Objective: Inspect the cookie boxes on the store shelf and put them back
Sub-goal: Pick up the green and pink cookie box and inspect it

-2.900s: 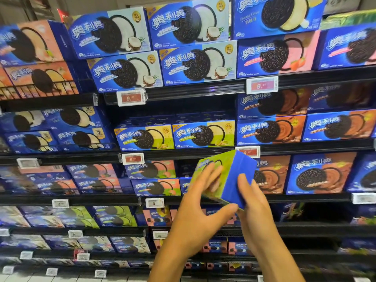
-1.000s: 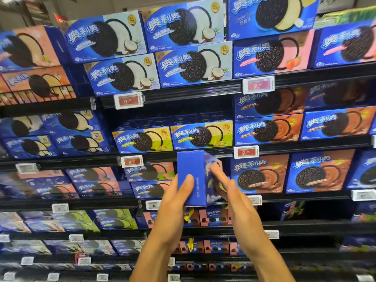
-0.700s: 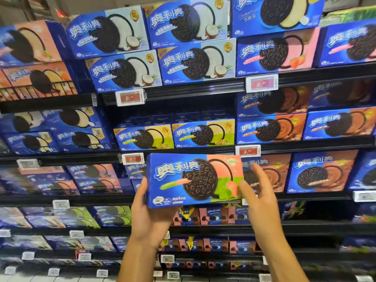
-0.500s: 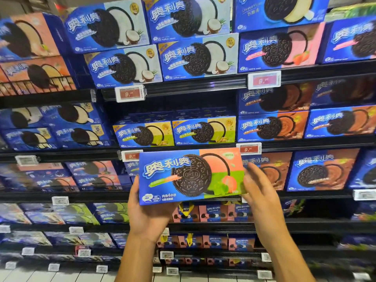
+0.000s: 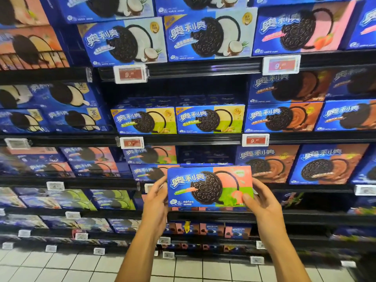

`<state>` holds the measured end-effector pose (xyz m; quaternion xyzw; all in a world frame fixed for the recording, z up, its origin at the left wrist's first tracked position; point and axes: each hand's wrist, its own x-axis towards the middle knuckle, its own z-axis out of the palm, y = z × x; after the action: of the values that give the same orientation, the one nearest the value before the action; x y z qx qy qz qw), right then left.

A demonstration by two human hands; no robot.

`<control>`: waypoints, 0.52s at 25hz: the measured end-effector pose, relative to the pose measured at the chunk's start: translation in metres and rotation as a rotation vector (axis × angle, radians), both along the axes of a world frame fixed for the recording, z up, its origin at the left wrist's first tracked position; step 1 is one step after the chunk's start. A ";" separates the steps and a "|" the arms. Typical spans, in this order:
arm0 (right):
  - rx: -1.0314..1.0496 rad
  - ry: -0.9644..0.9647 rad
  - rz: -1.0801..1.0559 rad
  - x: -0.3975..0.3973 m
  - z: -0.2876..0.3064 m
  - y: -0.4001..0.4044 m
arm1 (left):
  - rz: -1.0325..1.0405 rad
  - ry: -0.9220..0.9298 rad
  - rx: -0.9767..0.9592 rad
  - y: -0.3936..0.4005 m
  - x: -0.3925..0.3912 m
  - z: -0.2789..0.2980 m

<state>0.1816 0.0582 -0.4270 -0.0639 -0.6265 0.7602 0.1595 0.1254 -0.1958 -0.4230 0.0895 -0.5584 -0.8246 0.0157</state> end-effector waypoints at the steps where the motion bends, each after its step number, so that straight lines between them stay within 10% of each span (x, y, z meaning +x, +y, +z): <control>1: 0.016 -0.020 -0.013 -0.003 -0.008 -0.004 | 0.036 -0.026 -0.021 0.002 -0.003 -0.004; 13: 0.361 -0.194 -0.188 -0.097 -0.018 -0.016 | -0.178 -0.019 -0.495 0.026 -0.096 0.004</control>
<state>0.0845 0.0417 -0.4448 -0.1653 -0.7560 0.6080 0.1776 0.0295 -0.1697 -0.4188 0.0412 -0.7489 -0.6601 -0.0410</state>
